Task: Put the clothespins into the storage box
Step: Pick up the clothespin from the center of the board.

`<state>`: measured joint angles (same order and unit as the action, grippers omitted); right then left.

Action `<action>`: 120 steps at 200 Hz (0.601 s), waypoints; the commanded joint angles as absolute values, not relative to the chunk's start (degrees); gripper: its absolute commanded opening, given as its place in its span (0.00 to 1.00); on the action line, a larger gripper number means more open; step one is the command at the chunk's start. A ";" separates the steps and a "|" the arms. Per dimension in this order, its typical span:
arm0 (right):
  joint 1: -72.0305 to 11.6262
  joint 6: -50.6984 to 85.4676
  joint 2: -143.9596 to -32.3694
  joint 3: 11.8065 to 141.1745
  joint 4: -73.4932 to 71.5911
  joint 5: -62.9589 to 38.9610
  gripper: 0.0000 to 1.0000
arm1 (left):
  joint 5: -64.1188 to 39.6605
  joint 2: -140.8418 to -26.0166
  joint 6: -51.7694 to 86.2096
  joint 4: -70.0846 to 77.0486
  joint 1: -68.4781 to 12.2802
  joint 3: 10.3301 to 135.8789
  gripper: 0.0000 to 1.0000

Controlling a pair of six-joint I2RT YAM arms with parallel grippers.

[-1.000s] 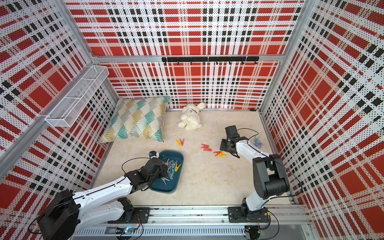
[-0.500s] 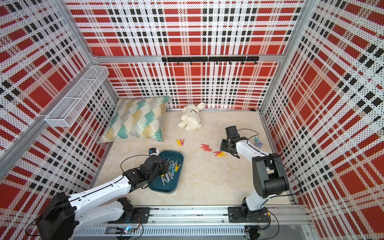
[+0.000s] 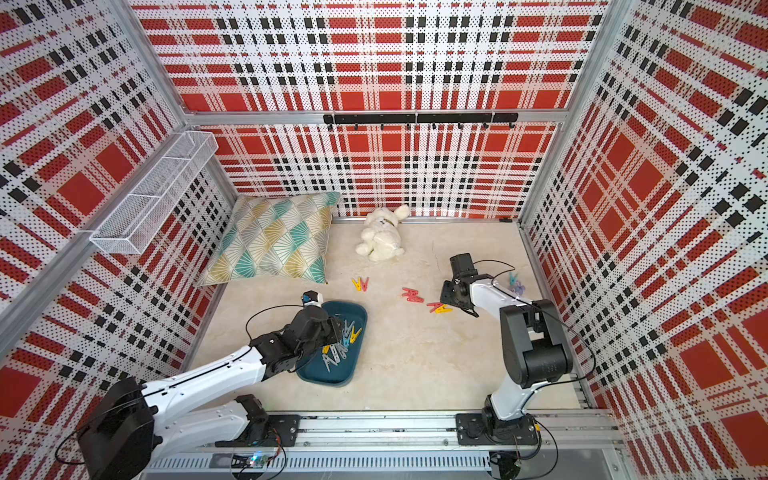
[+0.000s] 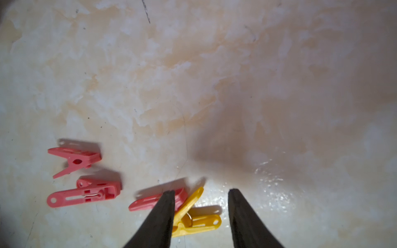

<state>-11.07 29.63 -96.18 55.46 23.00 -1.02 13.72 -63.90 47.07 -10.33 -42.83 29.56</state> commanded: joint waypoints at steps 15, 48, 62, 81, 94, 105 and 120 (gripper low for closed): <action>-10.51 30.21 -98.00 56.25 21.69 -2.20 0.45 | 13.45 -64.20 46.49 -8.96 -43.24 30.85 0.42; -10.51 31.29 -97.20 54.93 20.68 -5.10 0.43 | 13.57 -64.48 46.45 -8.79 -43.24 30.85 0.42; -10.55 31.29 -96.38 54.20 20.39 -5.56 0.43 | 13.47 -64.85 46.32 -8.64 -43.24 31.07 0.42; -10.55 33.29 -95.89 53.29 19.79 -6.54 0.42 | 13.45 -65.38 46.15 -8.37 -43.24 31.29 0.42; -10.55 33.62 -95.85 52.70 19.47 -6.85 0.41 | 13.35 -65.61 46.12 -8.11 -43.24 31.29 0.41; -10.55 33.83 -95.82 52.24 19.23 -6.94 0.39 | 13.22 -65.74 46.14 -7.95 -43.24 31.30 0.41; -10.55 34.10 -95.41 51.48 18.77 -6.99 0.39 | 13.20 -65.76 46.07 -7.91 -43.24 31.25 0.41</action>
